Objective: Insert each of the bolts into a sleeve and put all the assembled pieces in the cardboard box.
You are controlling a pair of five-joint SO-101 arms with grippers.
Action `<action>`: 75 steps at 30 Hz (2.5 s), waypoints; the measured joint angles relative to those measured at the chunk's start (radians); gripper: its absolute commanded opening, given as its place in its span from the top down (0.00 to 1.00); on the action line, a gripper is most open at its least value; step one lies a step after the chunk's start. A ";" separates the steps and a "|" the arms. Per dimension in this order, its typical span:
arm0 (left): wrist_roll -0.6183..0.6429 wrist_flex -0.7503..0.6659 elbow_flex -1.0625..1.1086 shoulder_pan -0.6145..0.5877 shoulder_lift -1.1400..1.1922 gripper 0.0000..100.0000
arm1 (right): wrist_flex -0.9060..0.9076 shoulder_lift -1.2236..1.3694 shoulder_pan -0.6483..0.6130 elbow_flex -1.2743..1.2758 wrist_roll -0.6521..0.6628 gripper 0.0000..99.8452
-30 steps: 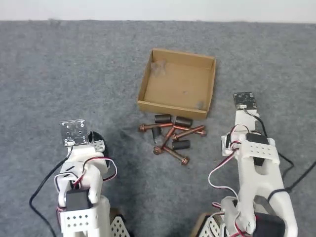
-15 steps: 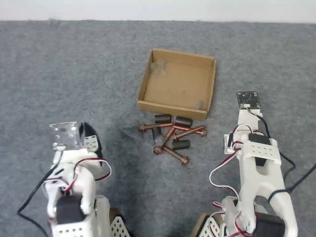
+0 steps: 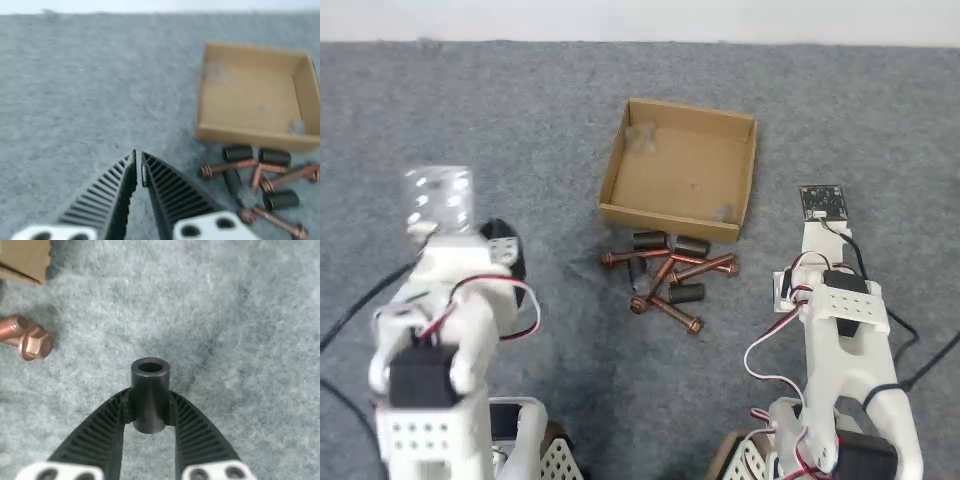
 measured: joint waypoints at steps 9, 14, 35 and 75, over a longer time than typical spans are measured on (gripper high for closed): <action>0.183 -0.115 -0.009 0.232 0.310 0.99 | 0.000 0.000 0.000 0.000 0.000 0.99; 0.239 -0.196 0.049 0.414 0.427 0.99 | 0.000 0.000 0.000 0.000 0.000 0.99; 0.331 -0.601 0.404 0.565 0.508 0.84 | 0.000 0.000 -0.006 0.000 0.005 0.99; 0.135 -0.422 0.130 0.546 0.974 0.99 | -0.018 0.000 -0.023 0.000 0.017 0.99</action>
